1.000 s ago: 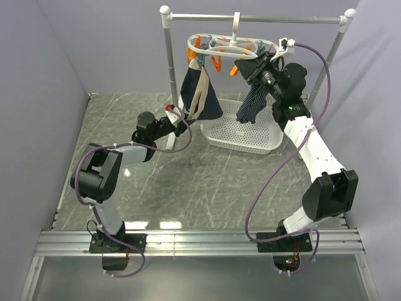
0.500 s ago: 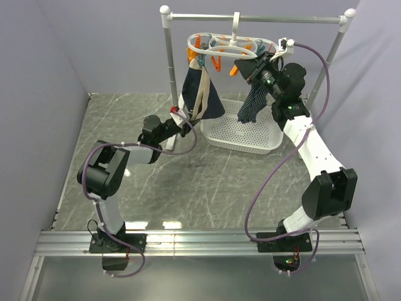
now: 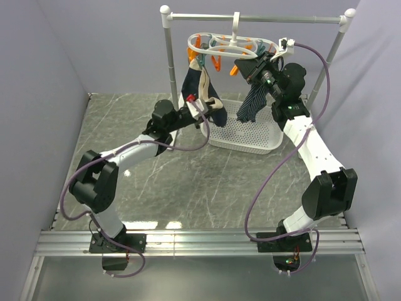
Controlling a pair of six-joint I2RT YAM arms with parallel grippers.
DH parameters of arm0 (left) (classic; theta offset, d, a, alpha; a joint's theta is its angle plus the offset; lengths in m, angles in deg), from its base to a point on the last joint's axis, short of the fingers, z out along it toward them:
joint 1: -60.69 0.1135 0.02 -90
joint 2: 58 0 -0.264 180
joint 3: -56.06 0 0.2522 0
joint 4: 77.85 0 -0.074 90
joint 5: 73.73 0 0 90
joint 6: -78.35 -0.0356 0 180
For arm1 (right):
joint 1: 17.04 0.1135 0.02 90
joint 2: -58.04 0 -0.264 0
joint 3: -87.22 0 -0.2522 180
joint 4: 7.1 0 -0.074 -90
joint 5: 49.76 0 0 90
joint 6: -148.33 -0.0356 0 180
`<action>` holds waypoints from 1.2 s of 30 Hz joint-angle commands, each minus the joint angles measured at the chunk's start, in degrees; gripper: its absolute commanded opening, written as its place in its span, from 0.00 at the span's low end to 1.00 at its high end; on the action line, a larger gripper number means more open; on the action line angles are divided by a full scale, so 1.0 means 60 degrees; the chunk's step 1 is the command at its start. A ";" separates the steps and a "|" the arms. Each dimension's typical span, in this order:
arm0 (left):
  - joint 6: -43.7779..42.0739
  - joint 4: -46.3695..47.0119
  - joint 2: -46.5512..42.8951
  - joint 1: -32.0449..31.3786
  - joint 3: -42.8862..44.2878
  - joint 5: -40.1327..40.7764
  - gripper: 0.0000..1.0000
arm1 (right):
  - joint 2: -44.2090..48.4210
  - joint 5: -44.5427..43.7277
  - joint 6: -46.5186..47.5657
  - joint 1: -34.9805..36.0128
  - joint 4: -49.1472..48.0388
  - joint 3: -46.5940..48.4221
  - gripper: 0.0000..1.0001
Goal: Clip the underwear to the hanger
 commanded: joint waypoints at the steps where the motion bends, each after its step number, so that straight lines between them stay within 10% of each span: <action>1: -0.0633 -0.1396 -0.0451 -0.0417 0.1137 -0.0011 0.00 | 0.0282 -0.0067 -0.0098 0.0030 -0.0562 0.0411 0.00; 19: 0.0185 -0.2100 0.1072 -0.1165 0.3365 0.1468 0.00 | 0.0428 0.0094 0.0151 0.0104 -0.0386 0.0264 0.00; 26: 0.4197 -0.3740 0.1469 -0.1223 0.3807 0.2962 0.00 | 0.0370 0.0065 0.0210 0.0118 -0.0401 0.0337 0.00; 36: 0.2828 -0.3843 0.1119 -0.1502 0.2928 0.2364 0.36 | 0.0238 0.0065 0.0356 0.0118 -0.0386 0.0455 0.00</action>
